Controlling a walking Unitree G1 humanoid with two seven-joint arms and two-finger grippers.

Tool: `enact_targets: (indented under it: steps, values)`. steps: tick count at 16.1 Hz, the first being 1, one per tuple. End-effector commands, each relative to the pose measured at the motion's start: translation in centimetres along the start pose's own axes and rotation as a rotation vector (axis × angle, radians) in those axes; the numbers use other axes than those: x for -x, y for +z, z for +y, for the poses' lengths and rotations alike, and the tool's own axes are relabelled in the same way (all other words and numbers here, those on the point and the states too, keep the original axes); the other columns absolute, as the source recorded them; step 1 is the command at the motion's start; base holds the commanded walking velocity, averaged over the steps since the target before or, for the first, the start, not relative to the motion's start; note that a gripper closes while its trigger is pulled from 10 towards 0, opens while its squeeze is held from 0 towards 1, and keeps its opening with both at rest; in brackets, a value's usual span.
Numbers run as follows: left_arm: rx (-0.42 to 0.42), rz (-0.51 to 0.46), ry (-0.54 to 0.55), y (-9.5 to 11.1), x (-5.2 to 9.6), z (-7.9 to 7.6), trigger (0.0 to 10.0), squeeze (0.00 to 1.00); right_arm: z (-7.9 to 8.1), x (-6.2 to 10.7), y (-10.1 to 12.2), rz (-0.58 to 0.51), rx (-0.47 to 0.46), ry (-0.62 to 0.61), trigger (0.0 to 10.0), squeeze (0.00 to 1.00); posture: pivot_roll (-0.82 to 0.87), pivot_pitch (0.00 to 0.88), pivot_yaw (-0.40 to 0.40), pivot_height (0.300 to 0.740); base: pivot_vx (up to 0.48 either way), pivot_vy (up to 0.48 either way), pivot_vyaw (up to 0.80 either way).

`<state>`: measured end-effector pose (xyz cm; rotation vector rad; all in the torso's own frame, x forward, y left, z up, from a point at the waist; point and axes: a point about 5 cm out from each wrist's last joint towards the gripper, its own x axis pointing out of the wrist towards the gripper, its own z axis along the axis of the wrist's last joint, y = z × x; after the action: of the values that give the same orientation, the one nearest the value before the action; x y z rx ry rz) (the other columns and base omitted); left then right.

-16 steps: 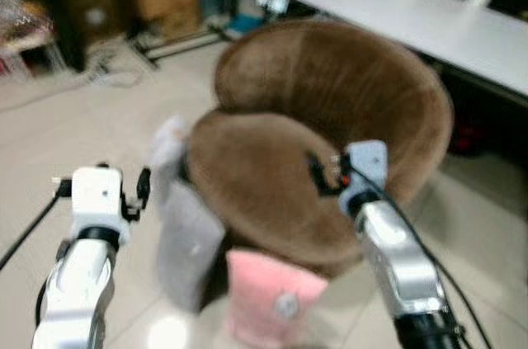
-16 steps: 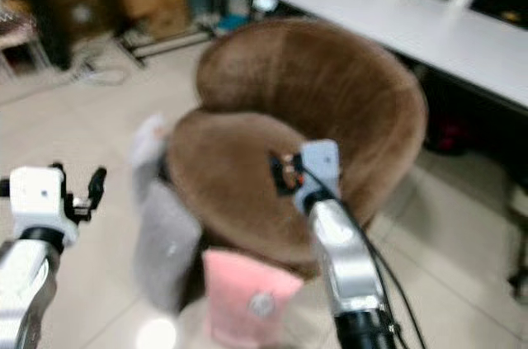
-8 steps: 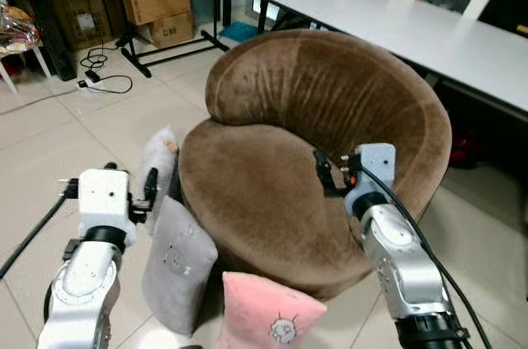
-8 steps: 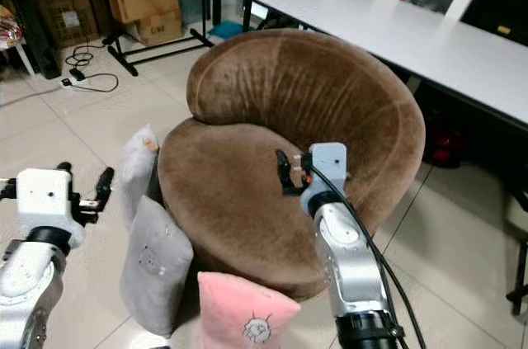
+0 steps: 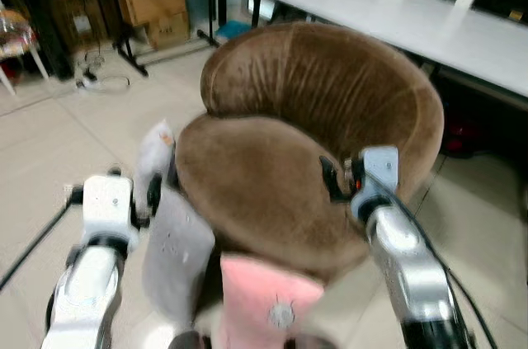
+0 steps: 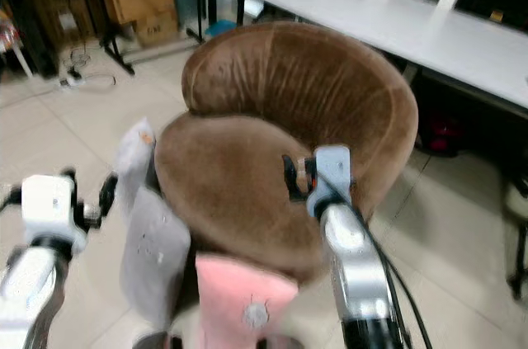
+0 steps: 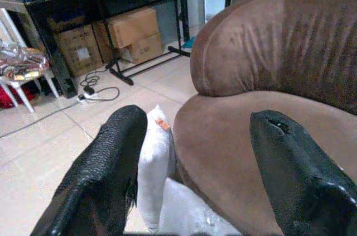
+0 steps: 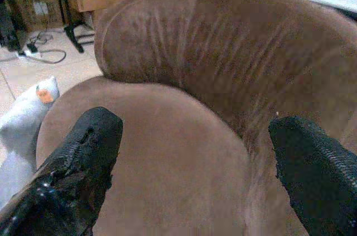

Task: Move the pillow to the sofa from floor

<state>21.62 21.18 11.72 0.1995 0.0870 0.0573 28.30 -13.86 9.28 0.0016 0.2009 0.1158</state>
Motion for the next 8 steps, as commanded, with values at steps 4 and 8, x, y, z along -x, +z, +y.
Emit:
enact_targets:
  steps: [4, 8]
  values:
    - [-0.034, -0.012, -0.011, -0.05, 0.18, -0.04, 10.0, 0.00, -0.70, 0.21, -0.79, 0.050, -0.028, -0.019, 10.0, 0.00, -0.04, 0.000, -0.079, 0.606, 0.000, 0.000, 0.00]
    - [-0.022, -0.014, -0.042, -0.16, 0.30, -0.49, 10.0, 0.00, -0.27, 0.27, -0.29, 0.024, -0.023, 0.027, 10.0, 0.00, -0.04, 0.000, -0.090, 0.576, 0.000, 0.000, 0.00]
